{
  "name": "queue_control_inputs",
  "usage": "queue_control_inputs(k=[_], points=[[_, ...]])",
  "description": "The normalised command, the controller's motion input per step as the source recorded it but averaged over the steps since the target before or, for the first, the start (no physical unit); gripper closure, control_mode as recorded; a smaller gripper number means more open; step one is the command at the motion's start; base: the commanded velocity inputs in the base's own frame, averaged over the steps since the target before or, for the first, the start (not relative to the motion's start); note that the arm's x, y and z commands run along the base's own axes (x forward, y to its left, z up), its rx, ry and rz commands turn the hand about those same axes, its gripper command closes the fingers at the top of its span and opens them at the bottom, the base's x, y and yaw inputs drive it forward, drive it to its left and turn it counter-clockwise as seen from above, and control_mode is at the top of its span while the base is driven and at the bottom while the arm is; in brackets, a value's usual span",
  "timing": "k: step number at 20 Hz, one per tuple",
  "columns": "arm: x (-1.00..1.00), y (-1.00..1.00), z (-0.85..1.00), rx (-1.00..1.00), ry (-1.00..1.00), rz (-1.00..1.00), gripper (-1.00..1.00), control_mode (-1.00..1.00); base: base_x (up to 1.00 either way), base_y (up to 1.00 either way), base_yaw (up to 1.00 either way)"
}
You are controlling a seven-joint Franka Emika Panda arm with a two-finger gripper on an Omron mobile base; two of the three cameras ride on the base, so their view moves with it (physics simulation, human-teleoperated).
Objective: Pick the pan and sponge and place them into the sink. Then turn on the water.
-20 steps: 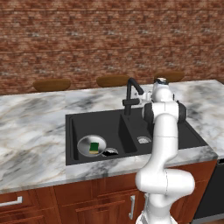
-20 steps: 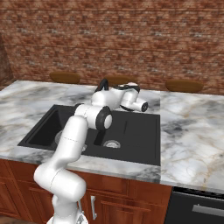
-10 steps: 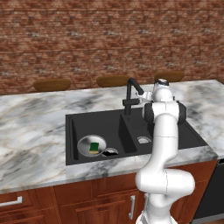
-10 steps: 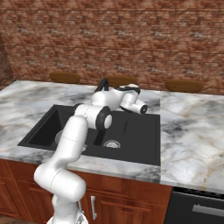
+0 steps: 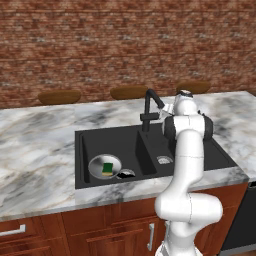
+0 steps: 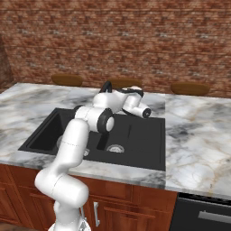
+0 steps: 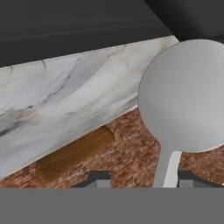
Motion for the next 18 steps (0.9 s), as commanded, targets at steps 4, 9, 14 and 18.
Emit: queue_control_inputs(k=[4,9,14,18], points=[[0.0,-0.75,-0.17,0.06,0.06,-0.08,1.0,-1.0,0.0,0.0,0.0],[-0.12,-0.62,-0.16,0.05,0.02,-0.05,1.0,-1.0,0.0,0.0,0.0],[-0.27,-0.42,-0.11,0.03,0.0,-0.01,1.0,-1.0,0.0,0.0,0.0],[-0.41,-0.13,0.0,0.02,-0.01,0.0,1.0,-1.0,0.0,0.0,0.0]])
